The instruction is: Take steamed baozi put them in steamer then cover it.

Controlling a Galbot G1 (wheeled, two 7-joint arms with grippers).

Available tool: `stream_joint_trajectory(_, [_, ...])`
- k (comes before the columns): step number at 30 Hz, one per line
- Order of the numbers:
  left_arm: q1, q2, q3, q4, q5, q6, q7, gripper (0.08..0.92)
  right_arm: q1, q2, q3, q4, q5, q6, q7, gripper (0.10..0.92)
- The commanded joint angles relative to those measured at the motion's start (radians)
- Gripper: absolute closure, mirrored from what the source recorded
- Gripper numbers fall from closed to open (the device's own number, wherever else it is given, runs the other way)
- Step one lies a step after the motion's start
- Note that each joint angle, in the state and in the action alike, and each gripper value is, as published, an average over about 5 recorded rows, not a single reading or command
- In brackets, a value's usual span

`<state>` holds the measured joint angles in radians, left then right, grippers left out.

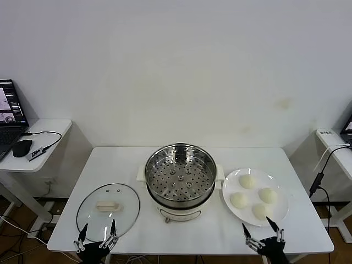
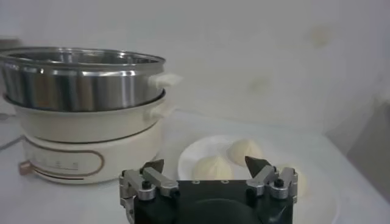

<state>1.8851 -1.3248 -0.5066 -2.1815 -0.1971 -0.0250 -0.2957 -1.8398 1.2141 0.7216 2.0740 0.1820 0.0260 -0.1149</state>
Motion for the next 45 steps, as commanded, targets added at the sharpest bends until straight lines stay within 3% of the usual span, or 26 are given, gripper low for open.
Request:
stream_joint_trajectory(1, [-0.005, 0.018, -0.009, -0.017, 0.085, 0.039, 0.01, 0.177, 0.088, -0.091, 0.061, -0.021, -0.152, -0.008, 0.025, 0.203])
stream_joint_trajectory(8, [-0.04, 0.03, -0.012, -0.002, 0.09, 0.022, 0.023, 0.177, 0.229, -0.238, 0.109, -0.092, -0.364, -0.076, -0.035, 0.203])
stream_joint_trajectory(16, [-0.067, 0.023, -0.001, 0.005, 0.111, 0.007, 0.032, 0.177, 0.458, -0.439, 0.053, -0.198, -0.621, -0.125, -0.291, 0.203])
stream_joint_trajectory(20, [-0.072, 0.019, 0.0, 0.008, 0.118, 0.006, 0.031, 0.177, 0.589, -0.563, -0.044, -0.282, -0.679, -0.117, -0.432, 0.203])
stream_joint_trajectory(25, [-0.074, 0.014, -0.004, 0.009, 0.123, 0.004, 0.027, 0.177, 0.805, -0.693, -0.244, -0.399, -0.658, -0.107, -0.561, 0.203])
stream_joint_trajectory(31, [-0.072, 0.013, -0.01, 0.009, 0.126, 0.004, 0.026, 0.177, 1.194, -0.766, -0.64, -0.562, -0.522, -0.105, -0.734, 0.203])
stream_joint_trajectory(40, [-0.077, 0.012, -0.025, 0.012, 0.13, -0.001, 0.027, 0.177, 1.718, -0.657, -1.227, -0.805, -0.443, -0.047, -0.959, 0.203])
stream_joint_trajectory(45, [-0.081, 0.009, -0.03, 0.017, 0.131, -0.002, 0.026, 0.177, 1.814, -0.567, -1.364, -0.889, -0.428, -0.06, -0.984, 0.203])
